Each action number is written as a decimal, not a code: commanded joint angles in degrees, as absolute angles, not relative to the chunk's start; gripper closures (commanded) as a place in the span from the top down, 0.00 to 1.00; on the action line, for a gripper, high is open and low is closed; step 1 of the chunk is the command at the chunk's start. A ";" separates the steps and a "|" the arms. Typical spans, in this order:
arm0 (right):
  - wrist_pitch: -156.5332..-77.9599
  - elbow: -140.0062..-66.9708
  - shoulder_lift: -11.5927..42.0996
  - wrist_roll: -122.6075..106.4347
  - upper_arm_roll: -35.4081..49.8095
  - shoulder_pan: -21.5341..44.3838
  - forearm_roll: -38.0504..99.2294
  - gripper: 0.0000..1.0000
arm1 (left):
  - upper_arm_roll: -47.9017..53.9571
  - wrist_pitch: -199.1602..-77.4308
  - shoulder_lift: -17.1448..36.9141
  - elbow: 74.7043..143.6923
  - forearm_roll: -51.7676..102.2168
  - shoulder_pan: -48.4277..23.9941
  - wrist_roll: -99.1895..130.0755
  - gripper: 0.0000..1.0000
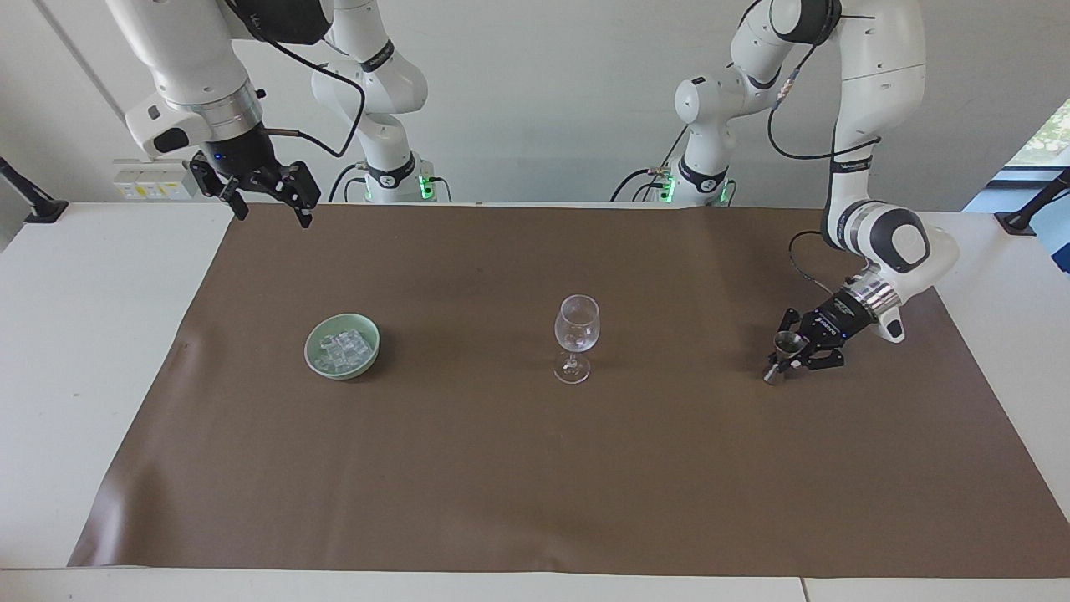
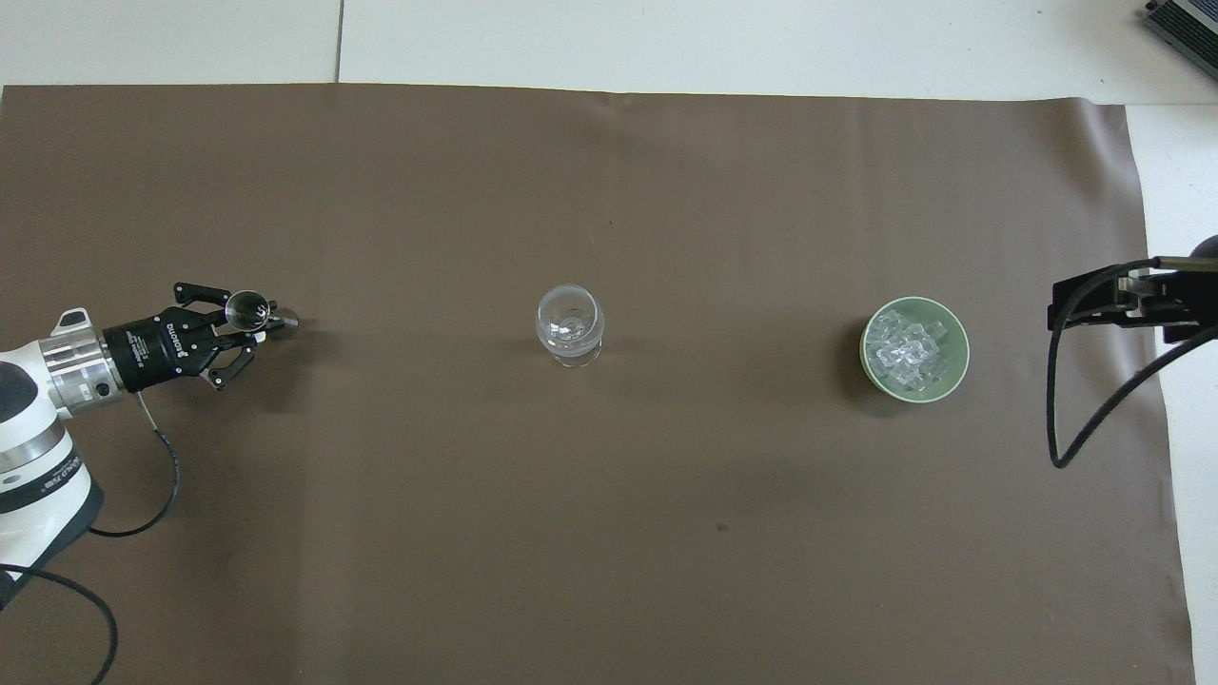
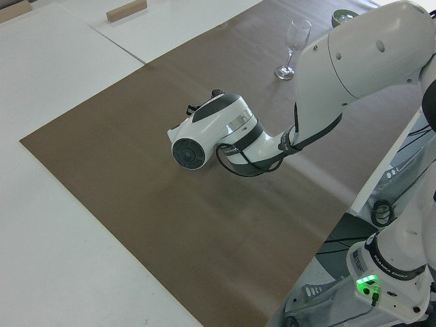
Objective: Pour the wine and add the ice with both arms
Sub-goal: 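Close the left gripper around the silver jigger, then lift the jigger with the left gripper and carry it beside the clear glass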
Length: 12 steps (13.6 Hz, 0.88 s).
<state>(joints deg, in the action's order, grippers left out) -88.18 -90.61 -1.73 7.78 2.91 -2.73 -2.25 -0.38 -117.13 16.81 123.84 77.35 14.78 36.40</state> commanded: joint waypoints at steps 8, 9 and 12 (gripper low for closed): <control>-87.98 -90.53 -2.02 8.00 3.25 -3.51 -1.14 1.00 | -0.53 -113.20 14.16 122.61 78.57 15.04 49.73 0.00; -87.98 -90.53 -2.02 8.00 3.25 -3.52 -1.14 1.00 | -0.61 -113.38 12.93 122.61 78.57 13.72 51.40 0.00; -87.98 -90.53 -2.02 8.00 3.25 -3.52 -1.14 1.00 | -0.79 -114.87 10.38 122.70 78.31 9.68 55.27 0.00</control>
<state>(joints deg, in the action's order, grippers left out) -88.19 -90.61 -1.73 7.78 2.91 -2.73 -2.25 -0.05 -113.85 13.18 121.84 77.70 13.05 51.84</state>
